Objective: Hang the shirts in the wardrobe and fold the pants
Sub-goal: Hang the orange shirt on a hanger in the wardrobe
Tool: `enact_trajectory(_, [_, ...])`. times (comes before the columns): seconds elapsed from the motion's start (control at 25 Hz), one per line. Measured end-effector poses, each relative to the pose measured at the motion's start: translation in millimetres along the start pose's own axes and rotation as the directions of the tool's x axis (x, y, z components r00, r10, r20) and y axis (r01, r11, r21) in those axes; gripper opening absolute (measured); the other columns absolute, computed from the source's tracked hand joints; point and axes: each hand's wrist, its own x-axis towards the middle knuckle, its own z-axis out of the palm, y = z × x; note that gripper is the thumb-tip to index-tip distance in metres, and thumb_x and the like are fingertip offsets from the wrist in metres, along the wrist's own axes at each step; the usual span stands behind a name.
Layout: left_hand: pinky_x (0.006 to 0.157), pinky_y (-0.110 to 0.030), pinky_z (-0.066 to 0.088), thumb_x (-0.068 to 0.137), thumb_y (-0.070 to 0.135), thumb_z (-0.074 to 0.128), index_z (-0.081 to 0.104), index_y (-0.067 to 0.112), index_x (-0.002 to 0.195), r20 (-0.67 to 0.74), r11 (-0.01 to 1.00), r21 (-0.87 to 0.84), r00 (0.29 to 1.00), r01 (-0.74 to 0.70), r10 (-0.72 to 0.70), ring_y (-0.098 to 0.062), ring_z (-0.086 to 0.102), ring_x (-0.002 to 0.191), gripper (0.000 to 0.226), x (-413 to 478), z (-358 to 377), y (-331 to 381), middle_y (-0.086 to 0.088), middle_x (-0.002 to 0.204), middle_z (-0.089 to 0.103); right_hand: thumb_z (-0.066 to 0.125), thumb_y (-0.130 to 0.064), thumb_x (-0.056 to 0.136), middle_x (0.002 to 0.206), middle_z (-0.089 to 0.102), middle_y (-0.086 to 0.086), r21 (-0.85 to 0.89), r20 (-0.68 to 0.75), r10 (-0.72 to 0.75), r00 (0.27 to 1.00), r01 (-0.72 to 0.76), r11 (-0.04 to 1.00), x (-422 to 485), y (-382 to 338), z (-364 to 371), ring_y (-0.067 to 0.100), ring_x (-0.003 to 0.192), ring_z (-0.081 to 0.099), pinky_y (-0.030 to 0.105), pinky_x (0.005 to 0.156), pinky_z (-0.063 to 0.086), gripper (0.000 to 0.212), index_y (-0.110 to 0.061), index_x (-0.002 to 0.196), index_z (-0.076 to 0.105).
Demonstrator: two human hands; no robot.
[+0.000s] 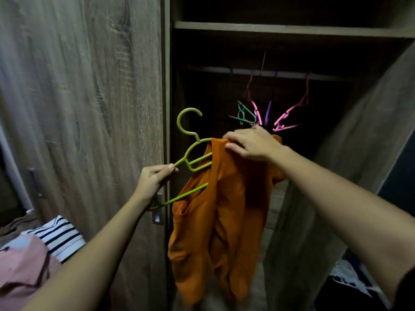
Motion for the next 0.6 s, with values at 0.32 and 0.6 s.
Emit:
enact_trajectory(0.32, [0.068,-0.038,0.047,0.084,0.035,0.048,0.063,0.012,0.103,0.032,0.446,0.843,0.855,-0.301,0.518,-0.025,0.05,0.083,0.033,-43.9,54.5,-60.8,-0.01,0.086,0.052,0.039,-0.027,0.098,0.113,0.059,0.003,0.155,-0.115,0.044,0.992,-0.026,0.988,-8.7,7.6,1.9,0.023,0.103,0.059,0.031,0.074,0.045,0.027,-0.021,0.121,0.052])
enact_trajectory(0.6, [0.111,-0.051,0.012,0.066,0.048,0.046,0.035,0.039,0.138,0.261,0.649,0.761,0.924,-0.018,-0.28,-0.038,0.009,0.139,0.074,-25.7,80.1,-71.7,-0.01,0.149,0.015,0.043,-0.021,0.097,0.111,0.058,0.006,0.098,-0.085,-0.008,0.996,0.016,0.995,-29.1,26.9,-30.9,0.022,0.098,0.056,0.025,0.072,0.035,0.026,-0.02,0.12,0.054])
